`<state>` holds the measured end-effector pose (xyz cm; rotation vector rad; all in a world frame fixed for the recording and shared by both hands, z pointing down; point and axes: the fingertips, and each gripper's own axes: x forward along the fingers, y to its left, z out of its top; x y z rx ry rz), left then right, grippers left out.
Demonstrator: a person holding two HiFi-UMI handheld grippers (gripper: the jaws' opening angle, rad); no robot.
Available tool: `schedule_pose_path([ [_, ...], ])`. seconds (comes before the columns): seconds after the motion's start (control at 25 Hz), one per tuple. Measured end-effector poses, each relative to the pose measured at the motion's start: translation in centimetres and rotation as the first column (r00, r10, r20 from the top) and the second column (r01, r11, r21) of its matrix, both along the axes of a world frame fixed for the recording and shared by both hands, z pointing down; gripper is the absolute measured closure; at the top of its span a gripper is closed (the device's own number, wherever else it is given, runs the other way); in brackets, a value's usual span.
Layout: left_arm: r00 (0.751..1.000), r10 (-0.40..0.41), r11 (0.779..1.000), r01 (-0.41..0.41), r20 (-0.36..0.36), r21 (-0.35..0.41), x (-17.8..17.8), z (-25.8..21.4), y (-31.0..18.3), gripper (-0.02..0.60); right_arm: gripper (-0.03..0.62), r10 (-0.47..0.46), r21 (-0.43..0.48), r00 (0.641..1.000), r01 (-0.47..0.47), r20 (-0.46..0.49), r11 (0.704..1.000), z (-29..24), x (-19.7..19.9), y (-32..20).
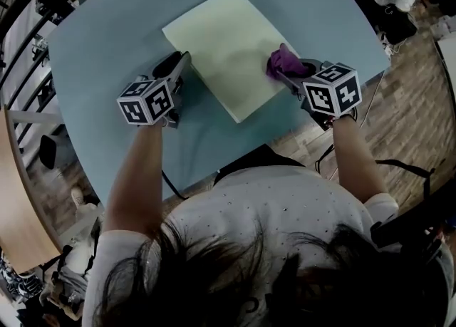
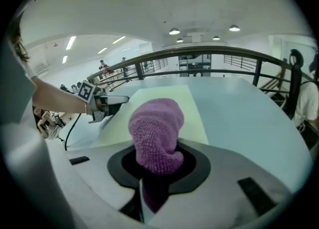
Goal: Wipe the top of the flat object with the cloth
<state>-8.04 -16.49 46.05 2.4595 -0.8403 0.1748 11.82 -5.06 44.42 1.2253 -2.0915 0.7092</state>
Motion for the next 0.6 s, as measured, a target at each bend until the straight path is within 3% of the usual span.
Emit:
schedule_pose_path([
  [0.2,1.000,0.004,1.000,-0.004,-0.003,-0.003,0.2,-0.1,0.2,0.463,0.505,0.108,0.026,0.994,-0.108,-0.016,0.994,-0.1,4.1,0.1],
  [0.6,1.000,0.015,1.000,-0.015,-0.003,-0.006,0.5,0.0,0.5,0.463,0.507,0.300,0.027,0.941,-0.308,0.156,0.951,-0.4,6.3,-0.1],
])
